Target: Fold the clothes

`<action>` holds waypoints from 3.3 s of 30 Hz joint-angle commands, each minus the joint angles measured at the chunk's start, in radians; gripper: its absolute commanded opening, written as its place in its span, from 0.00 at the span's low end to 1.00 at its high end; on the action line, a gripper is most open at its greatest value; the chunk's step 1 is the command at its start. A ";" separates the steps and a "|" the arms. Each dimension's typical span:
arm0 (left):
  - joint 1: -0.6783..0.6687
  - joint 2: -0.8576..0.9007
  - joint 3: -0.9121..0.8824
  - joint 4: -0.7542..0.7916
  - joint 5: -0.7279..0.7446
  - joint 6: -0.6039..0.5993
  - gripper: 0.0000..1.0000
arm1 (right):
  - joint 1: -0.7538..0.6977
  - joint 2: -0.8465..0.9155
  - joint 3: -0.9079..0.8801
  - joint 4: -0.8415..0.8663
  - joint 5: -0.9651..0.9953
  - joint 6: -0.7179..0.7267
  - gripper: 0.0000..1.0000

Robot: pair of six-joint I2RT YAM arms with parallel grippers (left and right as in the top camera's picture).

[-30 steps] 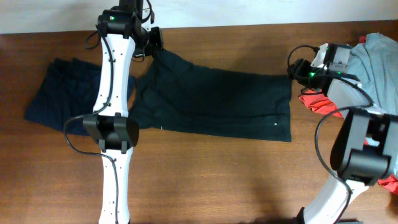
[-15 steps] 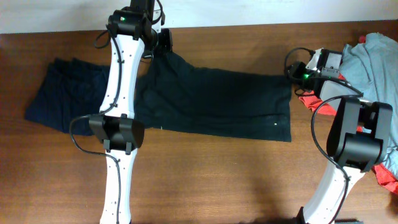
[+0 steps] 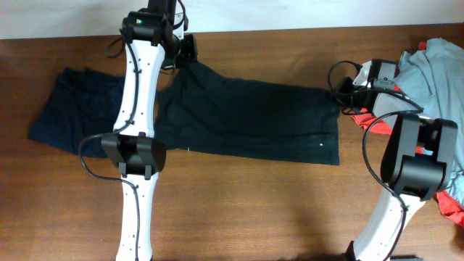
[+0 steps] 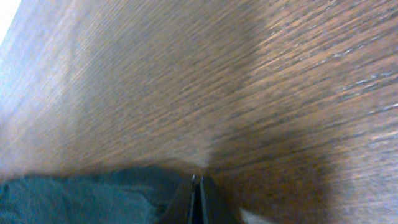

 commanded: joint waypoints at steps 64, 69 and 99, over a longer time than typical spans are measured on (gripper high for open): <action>0.049 -0.410 -0.892 -0.222 -0.289 0.237 0.01 | -0.014 -0.274 0.008 -0.819 0.167 -0.186 0.08; 0.051 -0.410 -0.892 -0.200 -0.288 0.237 0.14 | -0.014 -0.274 0.008 -0.813 0.160 -0.186 0.47; 0.082 -0.616 -0.479 -0.190 -0.176 0.238 0.30 | -0.029 -0.139 0.020 -0.830 0.084 -0.378 0.72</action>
